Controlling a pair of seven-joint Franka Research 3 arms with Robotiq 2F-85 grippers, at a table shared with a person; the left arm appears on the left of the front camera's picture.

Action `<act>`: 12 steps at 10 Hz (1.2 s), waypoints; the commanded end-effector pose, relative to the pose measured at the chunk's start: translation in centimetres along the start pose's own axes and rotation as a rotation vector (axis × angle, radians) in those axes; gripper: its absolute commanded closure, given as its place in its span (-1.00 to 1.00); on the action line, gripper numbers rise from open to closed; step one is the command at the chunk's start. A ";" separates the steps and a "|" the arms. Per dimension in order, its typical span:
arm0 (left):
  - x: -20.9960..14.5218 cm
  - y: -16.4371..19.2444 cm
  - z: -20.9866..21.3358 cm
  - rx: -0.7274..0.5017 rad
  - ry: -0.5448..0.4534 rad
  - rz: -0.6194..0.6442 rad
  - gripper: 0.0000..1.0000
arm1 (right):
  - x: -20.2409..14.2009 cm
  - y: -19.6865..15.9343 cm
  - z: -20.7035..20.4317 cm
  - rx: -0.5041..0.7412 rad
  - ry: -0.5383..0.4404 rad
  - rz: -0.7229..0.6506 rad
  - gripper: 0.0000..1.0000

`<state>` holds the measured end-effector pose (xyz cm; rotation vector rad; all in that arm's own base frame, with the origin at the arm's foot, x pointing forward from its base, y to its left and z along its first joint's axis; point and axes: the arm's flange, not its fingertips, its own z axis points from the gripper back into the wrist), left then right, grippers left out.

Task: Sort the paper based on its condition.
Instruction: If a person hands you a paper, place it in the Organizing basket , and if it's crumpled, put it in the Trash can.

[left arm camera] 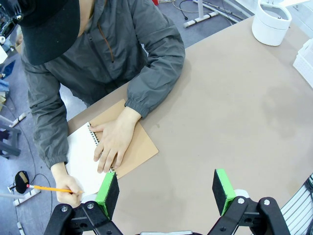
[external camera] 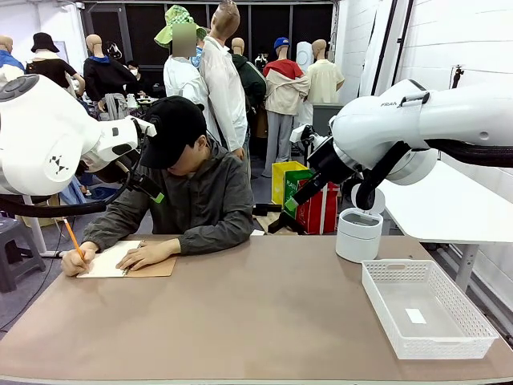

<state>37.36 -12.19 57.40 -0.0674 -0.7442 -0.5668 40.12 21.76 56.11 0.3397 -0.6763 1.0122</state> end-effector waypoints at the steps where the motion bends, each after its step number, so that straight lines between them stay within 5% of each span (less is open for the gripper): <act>1: 0.0 0.1 0.1 -0.001 -0.002 -0.001 -1.00 | 0.0 0.0 0.0 -0.004 0.001 -0.007 -1.00; 12: 0.0 0.1 0.1 -0.001 -0.002 -0.001 -1.00 | 0.0 0.0 0.0 -0.004 0.001 -0.007 -1.00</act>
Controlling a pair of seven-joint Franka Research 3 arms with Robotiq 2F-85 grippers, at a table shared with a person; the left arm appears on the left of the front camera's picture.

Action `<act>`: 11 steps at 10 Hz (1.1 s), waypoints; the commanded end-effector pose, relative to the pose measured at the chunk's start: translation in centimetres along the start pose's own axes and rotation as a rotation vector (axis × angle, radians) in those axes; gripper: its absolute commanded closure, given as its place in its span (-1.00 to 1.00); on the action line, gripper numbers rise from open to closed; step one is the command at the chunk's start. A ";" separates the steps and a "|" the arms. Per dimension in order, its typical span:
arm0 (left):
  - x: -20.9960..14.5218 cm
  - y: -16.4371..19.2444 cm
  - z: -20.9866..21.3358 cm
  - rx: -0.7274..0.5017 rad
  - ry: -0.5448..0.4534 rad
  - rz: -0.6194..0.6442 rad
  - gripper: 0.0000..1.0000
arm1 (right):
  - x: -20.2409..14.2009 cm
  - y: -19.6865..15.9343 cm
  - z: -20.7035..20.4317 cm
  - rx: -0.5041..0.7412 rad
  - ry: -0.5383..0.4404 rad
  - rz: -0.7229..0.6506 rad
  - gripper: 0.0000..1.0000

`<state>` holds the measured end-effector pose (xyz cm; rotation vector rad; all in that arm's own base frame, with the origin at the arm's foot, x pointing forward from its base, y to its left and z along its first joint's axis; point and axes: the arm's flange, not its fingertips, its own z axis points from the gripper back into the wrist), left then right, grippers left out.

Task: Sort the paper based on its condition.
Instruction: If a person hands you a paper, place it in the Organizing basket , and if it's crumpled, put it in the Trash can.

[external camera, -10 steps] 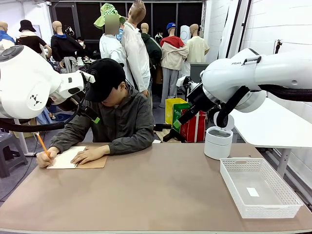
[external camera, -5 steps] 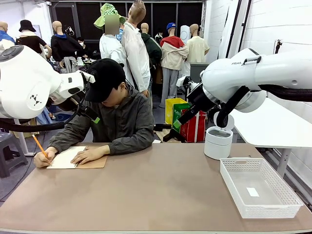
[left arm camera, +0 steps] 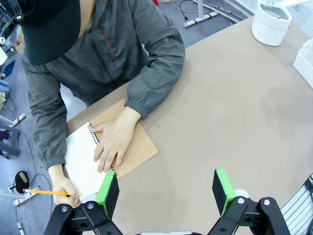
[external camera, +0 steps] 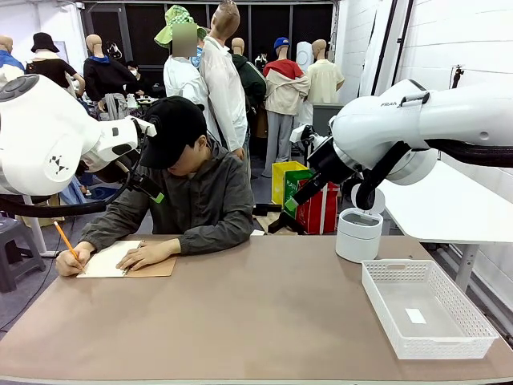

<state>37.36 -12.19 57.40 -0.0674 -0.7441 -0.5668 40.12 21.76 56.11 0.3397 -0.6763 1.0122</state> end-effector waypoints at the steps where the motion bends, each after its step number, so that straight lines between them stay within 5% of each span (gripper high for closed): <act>1: 0.0 0.1 0.1 -0.001 -0.002 -0.001 -1.00 | 0.0 0.0 0.0 -0.004 0.001 -0.007 -1.00; 11: 0.0 0.1 0.1 -0.001 -0.002 -0.001 -1.00 | 0.0 0.0 0.0 -0.004 0.001 -0.007 -1.00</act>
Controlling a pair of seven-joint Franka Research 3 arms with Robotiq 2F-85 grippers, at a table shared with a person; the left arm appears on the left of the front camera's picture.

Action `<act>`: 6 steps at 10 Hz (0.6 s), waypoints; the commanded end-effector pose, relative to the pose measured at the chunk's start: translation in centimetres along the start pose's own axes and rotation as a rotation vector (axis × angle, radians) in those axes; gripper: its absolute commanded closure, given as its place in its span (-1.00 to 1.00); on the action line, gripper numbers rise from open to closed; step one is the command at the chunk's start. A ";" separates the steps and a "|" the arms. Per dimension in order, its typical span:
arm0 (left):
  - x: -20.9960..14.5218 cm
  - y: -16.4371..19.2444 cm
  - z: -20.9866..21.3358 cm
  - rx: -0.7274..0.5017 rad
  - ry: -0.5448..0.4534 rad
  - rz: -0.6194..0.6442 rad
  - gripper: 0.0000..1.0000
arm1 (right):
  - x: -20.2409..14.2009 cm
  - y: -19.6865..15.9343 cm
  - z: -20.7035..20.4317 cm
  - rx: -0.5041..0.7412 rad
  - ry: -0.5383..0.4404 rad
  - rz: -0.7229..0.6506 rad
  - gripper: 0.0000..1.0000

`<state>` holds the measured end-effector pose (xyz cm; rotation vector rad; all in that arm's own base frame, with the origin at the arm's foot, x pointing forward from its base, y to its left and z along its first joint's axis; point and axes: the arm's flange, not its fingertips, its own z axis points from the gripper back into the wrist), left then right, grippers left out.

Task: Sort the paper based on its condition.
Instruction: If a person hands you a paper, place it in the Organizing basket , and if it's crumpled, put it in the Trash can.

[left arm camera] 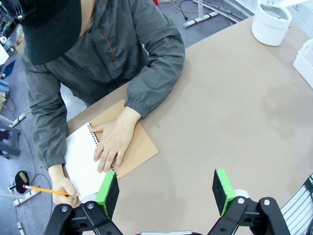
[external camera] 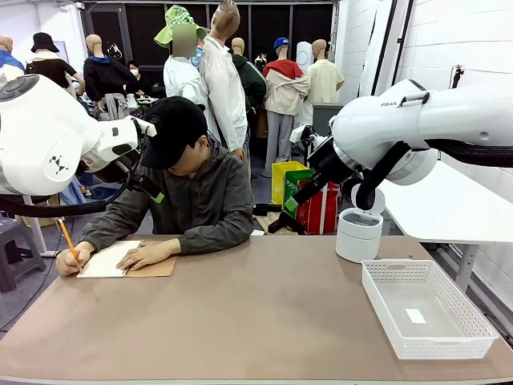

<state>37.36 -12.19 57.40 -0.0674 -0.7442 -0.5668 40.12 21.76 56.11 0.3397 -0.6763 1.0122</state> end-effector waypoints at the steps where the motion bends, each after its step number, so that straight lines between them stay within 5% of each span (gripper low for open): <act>1: 0.0 0.1 0.1 -0.001 -0.002 -0.001 -1.00 | 0.0 0.0 0.0 -0.004 0.001 -0.007 -1.00; 6: 0.0 0.1 0.1 -0.001 -0.002 -0.001 -1.00 | 0.0 0.0 0.0 -0.004 0.001 -0.007 -1.00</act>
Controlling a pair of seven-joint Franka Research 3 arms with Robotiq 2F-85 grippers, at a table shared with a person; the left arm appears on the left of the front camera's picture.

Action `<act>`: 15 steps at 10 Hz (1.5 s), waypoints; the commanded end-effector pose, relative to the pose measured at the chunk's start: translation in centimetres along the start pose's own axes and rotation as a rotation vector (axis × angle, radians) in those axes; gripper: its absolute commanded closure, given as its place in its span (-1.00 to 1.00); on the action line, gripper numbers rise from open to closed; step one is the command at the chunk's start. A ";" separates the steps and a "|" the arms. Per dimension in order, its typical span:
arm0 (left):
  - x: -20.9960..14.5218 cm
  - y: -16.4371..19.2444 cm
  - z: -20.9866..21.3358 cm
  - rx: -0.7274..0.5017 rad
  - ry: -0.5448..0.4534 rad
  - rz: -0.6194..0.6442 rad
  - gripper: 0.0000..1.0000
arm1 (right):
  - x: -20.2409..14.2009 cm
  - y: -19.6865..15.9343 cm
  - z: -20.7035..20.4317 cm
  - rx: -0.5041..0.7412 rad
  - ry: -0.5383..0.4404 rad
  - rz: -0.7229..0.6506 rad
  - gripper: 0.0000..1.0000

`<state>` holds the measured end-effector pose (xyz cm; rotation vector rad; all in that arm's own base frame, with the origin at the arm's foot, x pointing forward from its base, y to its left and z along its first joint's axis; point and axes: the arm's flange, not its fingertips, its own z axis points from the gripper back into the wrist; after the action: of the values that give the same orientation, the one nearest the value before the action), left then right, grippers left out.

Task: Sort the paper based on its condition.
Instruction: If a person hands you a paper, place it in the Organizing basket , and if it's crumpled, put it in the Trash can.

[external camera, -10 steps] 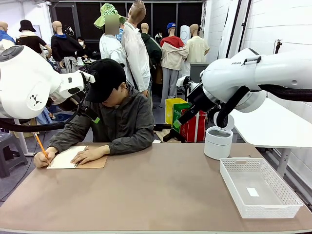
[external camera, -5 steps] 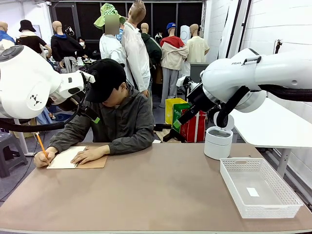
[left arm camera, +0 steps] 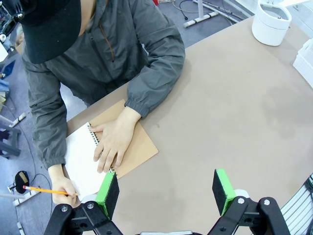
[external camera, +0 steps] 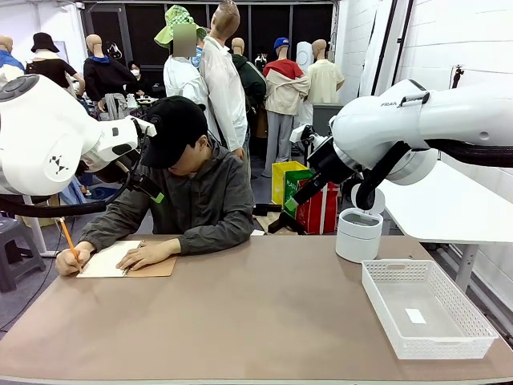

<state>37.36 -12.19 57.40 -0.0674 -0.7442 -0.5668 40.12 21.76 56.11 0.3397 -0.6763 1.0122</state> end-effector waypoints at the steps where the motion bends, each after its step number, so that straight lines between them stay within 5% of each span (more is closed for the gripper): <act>1: 0.0 0.1 0.1 -0.001 -0.002 -0.001 -1.00 | 0.0 0.0 0.0 -0.004 0.001 -0.007 -1.00; 15: 0.0 0.1 0.1 -0.001 -0.002 -0.001 -1.00 | 0.0 0.0 0.0 -0.004 0.001 -0.007 -1.00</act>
<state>37.36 -12.19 57.40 -0.0674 -0.7441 -0.5668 40.12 21.76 56.11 0.3397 -0.6763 1.0122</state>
